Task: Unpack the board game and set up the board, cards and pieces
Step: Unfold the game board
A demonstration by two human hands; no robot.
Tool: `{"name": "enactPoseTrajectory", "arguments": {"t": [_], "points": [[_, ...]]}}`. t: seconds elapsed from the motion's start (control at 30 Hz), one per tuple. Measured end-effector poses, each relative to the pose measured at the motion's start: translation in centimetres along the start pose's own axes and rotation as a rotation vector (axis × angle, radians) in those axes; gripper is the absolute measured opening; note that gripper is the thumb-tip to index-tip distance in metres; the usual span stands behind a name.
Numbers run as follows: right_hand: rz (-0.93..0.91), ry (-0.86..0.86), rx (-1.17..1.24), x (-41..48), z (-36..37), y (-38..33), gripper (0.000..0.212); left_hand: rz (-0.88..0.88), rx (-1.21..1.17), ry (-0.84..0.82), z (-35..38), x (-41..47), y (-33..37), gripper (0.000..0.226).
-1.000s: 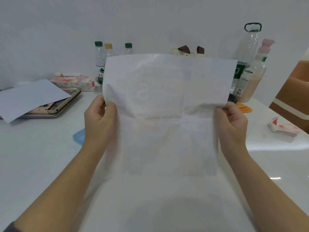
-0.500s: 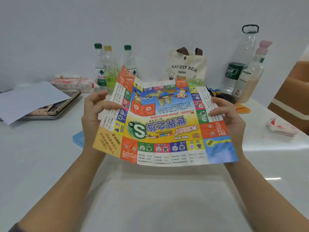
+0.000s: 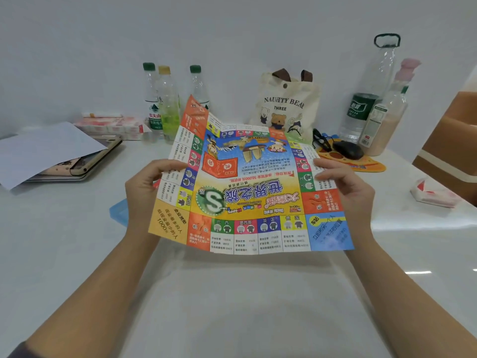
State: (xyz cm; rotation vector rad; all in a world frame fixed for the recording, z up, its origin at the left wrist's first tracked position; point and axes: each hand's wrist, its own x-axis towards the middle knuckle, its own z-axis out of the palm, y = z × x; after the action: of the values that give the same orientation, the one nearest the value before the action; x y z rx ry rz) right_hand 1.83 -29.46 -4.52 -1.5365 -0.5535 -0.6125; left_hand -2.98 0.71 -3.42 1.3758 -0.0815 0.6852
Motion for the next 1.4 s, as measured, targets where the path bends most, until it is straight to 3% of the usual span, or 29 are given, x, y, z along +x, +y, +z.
{"name": "enactPoseTrajectory", "arguments": {"t": [0.13,0.23,0.37,0.47,0.63,0.93,1.2,1.4], "points": [[0.000,-0.028,-0.002,-0.1,0.0,-0.1,0.032,-0.039,-0.012,0.012,0.1,0.0,-0.3,0.034],[-0.002,-0.033,-0.003,0.0,-0.1,0.2,0.034,-0.050,0.004,0.012,-0.1,0.1,-0.6,0.032],[0.036,0.006,0.022,-0.1,-0.1,0.1,0.022,-0.014,0.079,-0.015,-0.6,0.1,-1.0,0.020],[0.121,0.051,0.078,-0.3,0.1,-0.2,0.007,0.006,0.140,-0.013,-0.7,0.1,-1.2,0.026],[0.294,0.107,0.137,-0.1,0.2,-0.3,0.025,-0.029,0.183,0.041,-0.2,0.0,-1.1,0.037],[0.316,0.100,0.010,-0.1,0.2,-0.4,0.013,-0.090,0.223,0.037,0.0,0.0,-0.8,0.025],[0.332,0.038,-0.059,-0.2,0.3,0.5,0.016,-0.060,0.310,0.032,-0.4,0.3,-1.4,0.023],[0.223,-0.034,-0.303,-0.2,0.2,1.6,0.022,-0.132,0.261,0.001,-0.3,0.7,-1.8,0.050]]}}
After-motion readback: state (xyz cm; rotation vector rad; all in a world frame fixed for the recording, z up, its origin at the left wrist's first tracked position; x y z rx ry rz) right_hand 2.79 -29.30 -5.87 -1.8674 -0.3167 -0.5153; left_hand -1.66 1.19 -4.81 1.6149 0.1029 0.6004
